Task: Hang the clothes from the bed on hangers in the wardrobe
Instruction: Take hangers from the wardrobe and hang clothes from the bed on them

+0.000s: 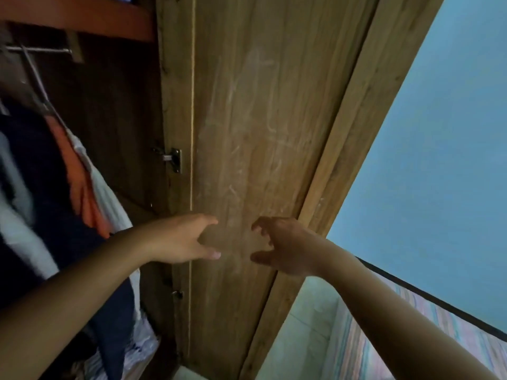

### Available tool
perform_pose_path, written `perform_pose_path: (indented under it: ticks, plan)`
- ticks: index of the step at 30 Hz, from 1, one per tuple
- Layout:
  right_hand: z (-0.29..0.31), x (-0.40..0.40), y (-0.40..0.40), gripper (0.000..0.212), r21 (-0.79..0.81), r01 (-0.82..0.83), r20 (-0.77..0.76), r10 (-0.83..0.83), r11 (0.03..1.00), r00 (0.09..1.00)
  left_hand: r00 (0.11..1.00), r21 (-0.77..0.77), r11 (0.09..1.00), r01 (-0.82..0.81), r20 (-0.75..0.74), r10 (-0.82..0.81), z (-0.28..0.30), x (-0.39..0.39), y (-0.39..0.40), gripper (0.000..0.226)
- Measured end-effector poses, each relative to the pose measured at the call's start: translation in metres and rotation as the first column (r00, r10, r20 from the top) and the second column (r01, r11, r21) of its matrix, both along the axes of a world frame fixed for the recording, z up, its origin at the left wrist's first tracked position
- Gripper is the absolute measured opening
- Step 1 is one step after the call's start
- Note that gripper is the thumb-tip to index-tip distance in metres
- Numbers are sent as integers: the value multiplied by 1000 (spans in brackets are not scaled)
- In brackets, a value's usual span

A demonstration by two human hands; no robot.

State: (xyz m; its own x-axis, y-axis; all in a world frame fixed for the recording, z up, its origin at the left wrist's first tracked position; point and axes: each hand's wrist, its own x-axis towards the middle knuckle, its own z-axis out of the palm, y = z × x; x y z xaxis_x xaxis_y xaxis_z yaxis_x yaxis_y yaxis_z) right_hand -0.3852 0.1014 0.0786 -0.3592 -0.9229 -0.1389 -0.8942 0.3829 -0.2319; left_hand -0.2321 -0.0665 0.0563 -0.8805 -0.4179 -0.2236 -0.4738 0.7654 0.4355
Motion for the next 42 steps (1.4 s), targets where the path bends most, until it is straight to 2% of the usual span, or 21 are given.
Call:
perform_pose_path:
  ticks: [3,8,12,15,19,23,24,27,29,37,42]
  plan:
    - [6,2,-17,62,6,-77,-9,77,997,997,994,5,996,-87,-65,87,-2,18,-6,75]
    - [9,9,-53,60,32,-178,-36,180,983,983,985,-123,978,-169,-60,162,-3,39,-3,42]
    - [9,22,-86,55,8,-241,8,241,970,970,960,-230,932,-280,-68,271,3,59,-17,52]
    - [11,35,-110,48,-25,-287,-14,287,958,958,924,-273,882,-383,-99,370,11,76,-35,57]
    - [21,57,-142,31,-67,-346,-4,347,936,938,873,-240,839,-488,-149,465,23,101,-69,56]
    - [26,76,-184,21,-131,-370,7,374,920,927,853,-256,817,-517,-239,464,30,120,-103,25]
    - [26,81,-196,20,-143,-363,11,368,921,930,850,-290,801,-523,-254,462,31,124,-111,24]
    - [27,96,-232,19,-171,-345,10,352,923,936,876,-502,722,-475,-197,440,32,132,-131,37]
    - [28,104,-258,18,-189,-342,1,348,921,937,894,-587,691,-423,-144,424,32,136,-144,43]
    - [19,128,-327,32,-223,-322,-156,293,920,943,875,-515,712,-478,-210,436,37,139,-181,51]
    - [17,138,-356,32,-273,-289,-129,263,917,956,870,-521,699,-489,-229,437,35,139,-193,50]
